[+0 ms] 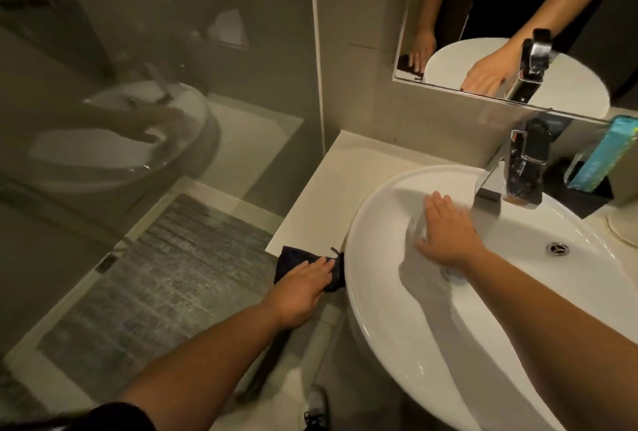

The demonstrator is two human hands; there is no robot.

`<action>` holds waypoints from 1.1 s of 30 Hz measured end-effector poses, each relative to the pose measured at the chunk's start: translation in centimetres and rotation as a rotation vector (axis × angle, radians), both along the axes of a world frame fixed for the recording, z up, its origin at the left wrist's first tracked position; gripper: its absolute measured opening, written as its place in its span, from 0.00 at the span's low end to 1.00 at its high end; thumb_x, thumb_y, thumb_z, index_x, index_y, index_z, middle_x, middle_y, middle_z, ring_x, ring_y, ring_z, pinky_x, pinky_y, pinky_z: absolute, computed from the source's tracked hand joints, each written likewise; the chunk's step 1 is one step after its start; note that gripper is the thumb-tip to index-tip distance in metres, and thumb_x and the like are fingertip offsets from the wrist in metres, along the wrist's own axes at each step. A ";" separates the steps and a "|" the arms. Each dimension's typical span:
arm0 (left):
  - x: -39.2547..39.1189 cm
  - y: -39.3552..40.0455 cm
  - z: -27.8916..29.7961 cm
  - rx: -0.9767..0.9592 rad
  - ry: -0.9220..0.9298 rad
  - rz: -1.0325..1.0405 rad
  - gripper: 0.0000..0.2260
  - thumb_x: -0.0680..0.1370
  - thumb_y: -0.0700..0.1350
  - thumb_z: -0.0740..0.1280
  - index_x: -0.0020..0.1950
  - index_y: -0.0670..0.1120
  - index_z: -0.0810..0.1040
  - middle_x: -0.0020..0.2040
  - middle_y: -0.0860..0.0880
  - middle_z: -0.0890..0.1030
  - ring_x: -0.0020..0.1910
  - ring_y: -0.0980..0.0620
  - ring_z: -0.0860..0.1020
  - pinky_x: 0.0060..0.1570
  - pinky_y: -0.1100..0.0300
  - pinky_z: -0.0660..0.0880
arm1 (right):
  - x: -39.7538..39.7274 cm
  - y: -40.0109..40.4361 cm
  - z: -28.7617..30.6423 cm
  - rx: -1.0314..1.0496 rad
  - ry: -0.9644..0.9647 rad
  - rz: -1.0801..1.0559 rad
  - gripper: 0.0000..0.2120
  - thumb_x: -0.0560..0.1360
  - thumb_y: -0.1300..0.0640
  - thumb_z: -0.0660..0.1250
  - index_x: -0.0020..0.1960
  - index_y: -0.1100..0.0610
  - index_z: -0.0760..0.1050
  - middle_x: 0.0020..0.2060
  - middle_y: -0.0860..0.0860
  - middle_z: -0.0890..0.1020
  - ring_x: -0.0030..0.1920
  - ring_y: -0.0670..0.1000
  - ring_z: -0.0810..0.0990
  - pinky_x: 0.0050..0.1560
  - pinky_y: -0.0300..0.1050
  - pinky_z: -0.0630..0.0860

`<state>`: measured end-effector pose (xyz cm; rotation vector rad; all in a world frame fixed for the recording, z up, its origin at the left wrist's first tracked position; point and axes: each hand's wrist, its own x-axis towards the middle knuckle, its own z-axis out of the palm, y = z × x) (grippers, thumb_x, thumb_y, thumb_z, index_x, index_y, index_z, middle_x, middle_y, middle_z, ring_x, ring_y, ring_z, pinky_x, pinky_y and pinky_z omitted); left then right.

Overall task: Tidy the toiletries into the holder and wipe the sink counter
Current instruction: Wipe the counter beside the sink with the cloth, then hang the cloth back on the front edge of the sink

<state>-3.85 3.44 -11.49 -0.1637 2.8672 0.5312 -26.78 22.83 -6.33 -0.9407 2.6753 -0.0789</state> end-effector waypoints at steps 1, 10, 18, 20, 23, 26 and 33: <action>0.9 0.5 0.2 0.011 -0.038 0.005 0.24 0.80 0.39 0.58 0.76 0.44 0.59 0.78 0.47 0.59 0.77 0.49 0.56 0.73 0.57 0.48 | 1.3 0.6 0.1 -0.064 0.014 0.008 0.34 0.77 0.48 0.57 0.76 0.62 0.49 0.77 0.60 0.53 0.76 0.60 0.51 0.75 0.59 0.51; 8.8 6.5 5.2 0.598 -0.140 0.399 0.10 0.81 0.40 0.59 0.54 0.49 0.78 0.53 0.47 0.81 0.52 0.53 0.78 0.55 0.56 0.73 | 13.3 7.5 3.2 -0.301 -0.402 -0.138 0.13 0.76 0.55 0.62 0.58 0.56 0.80 0.59 0.52 0.81 0.54 0.50 0.80 0.59 0.45 0.74; 7.7 11.0 12.5 0.334 0.114 0.226 0.10 0.79 0.46 0.58 0.57 0.53 0.76 0.48 0.50 0.83 0.47 0.52 0.79 0.50 0.53 0.77 | 18.8 8.3 8.4 -0.617 -1.142 -0.531 0.23 0.77 0.38 0.58 0.56 0.56 0.77 0.47 0.58 0.84 0.42 0.54 0.82 0.43 0.47 0.79; 6.6 12.2 13.5 0.131 0.216 0.115 0.13 0.79 0.47 0.59 0.64 0.56 0.70 0.53 0.51 0.82 0.50 0.50 0.79 0.50 0.53 0.77 | 18.6 7.6 9.7 -0.726 -1.166 -0.591 0.24 0.76 0.36 0.58 0.56 0.54 0.78 0.49 0.57 0.84 0.47 0.55 0.84 0.46 0.49 0.81; 5.7 13.8 14.2 -0.023 0.378 -0.011 0.20 0.79 0.45 0.61 0.71 0.51 0.63 0.63 0.48 0.78 0.57 0.46 0.77 0.54 0.48 0.76 | 18.3 7.3 11.8 -0.891 -1.039 -0.620 0.15 0.75 0.46 0.66 0.51 0.58 0.80 0.48 0.58 0.85 0.47 0.56 0.85 0.46 0.50 0.82; 5.9 14.6 15.1 -0.029 0.428 -0.076 0.23 0.79 0.45 0.62 0.73 0.48 0.61 0.71 0.45 0.70 0.66 0.45 0.72 0.65 0.48 0.70 | 18.4 8.2 13.3 -0.974 -0.913 -0.598 0.08 0.74 0.60 0.66 0.52 0.61 0.80 0.49 0.62 0.83 0.48 0.57 0.84 0.42 0.47 0.82; 5.7 12.3 15.6 0.603 0.265 0.076 0.26 0.80 0.51 0.61 0.77 0.56 0.56 0.74 0.58 0.63 0.71 0.59 0.62 0.69 0.60 0.60 | 19.7 11.5 15.6 -0.915 -0.667 -0.352 0.11 0.77 0.59 0.66 0.57 0.47 0.77 0.52 0.51 0.82 0.53 0.53 0.81 0.51 0.48 0.81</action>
